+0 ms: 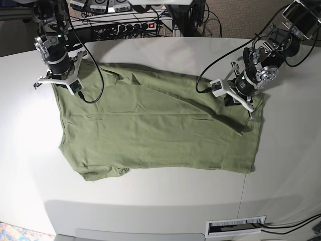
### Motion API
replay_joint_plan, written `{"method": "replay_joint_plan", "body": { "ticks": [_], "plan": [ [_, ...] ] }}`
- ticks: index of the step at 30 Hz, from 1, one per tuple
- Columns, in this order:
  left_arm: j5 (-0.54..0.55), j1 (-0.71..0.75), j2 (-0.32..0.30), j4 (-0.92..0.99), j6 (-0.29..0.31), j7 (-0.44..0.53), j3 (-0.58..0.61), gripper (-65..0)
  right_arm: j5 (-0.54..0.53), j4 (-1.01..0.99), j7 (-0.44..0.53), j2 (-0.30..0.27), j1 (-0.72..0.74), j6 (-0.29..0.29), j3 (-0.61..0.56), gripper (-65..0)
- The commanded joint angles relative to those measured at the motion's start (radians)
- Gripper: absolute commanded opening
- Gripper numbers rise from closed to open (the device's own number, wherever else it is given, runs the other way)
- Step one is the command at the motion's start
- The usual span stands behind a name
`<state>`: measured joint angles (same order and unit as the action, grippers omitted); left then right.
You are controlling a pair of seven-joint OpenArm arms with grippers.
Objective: Fold the T-shirt properly
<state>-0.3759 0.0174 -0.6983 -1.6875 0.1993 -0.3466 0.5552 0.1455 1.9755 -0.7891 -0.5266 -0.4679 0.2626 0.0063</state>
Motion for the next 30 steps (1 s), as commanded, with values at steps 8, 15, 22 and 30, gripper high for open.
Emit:
{"method": "replay_joint_plan", "body": {
  "ticks": [8,15,22,30],
  "plan": [
    [-0.005,-0.014,-0.014,-0.011,-0.018,0.006,-0.008,-65.0,0.005,0.003,0.018,-0.013,0.015,-0.008,0.009,-42.2],
    [-0.005,-0.014,-0.014,-0.011,-0.017,0.005,-0.008,-65.0,-0.076,-0.174,0.045,0.026,0.101,0.005,0.008,-42.2],
    [-0.005,-0.014,-0.014,-0.011,-0.017,0.006,-0.008,-65.0,-0.109,-0.188,0.040,0.036,0.102,0.016,0.008,-51.0],
    [-0.005,-0.014,-0.014,-0.011,-0.017,0.006,-0.008,-65.0,-0.108,-0.082,0.004,0.036,0.102,0.016,0.008,-65.0]
  ]
}}
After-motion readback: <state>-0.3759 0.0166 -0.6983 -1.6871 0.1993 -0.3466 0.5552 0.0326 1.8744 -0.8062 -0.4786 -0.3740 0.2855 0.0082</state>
